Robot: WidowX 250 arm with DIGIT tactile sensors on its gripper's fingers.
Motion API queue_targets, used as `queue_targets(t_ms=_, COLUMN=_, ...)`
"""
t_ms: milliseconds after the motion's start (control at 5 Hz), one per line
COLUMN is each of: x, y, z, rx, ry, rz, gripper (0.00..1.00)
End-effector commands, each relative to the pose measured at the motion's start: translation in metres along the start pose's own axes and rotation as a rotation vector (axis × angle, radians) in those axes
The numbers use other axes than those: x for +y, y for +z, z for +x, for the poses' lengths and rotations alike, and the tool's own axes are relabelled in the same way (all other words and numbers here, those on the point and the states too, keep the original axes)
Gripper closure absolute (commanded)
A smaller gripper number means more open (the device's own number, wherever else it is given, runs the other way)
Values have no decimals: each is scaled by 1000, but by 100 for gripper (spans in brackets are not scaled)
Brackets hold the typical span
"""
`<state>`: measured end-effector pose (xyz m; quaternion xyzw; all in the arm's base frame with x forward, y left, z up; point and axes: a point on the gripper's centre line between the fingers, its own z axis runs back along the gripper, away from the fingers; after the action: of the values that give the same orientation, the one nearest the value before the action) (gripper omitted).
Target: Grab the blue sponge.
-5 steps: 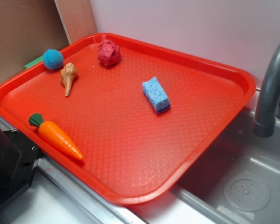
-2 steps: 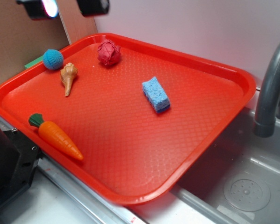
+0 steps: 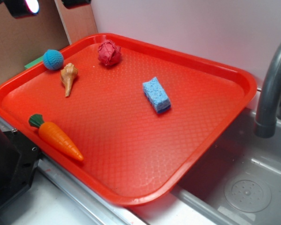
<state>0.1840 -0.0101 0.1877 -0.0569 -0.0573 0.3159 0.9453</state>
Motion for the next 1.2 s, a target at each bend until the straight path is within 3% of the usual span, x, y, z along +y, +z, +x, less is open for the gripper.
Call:
queue_targets(t_ms=0, x=-36, y=-60, z=35, rx=-60, ry=64, rz=-62, gripper=0)
queue_targets(t_ms=200, x=-45, y=-90, z=44, rx=-16, ry=109, rz=11, gripper=0)
queue_targets(t_ms=400, x=-53, y=-119, z=43, rx=83, ry=102, rz=99, gripper=0)
queue_targets(t_ms=800, x=-72, y=-161, z=30, rx=150, ry=40, rz=85, gripper=0)
queue_targets(t_ms=1000, x=-67, y=-169, z=21, rx=176, ry=55, rz=103, gripper=18)
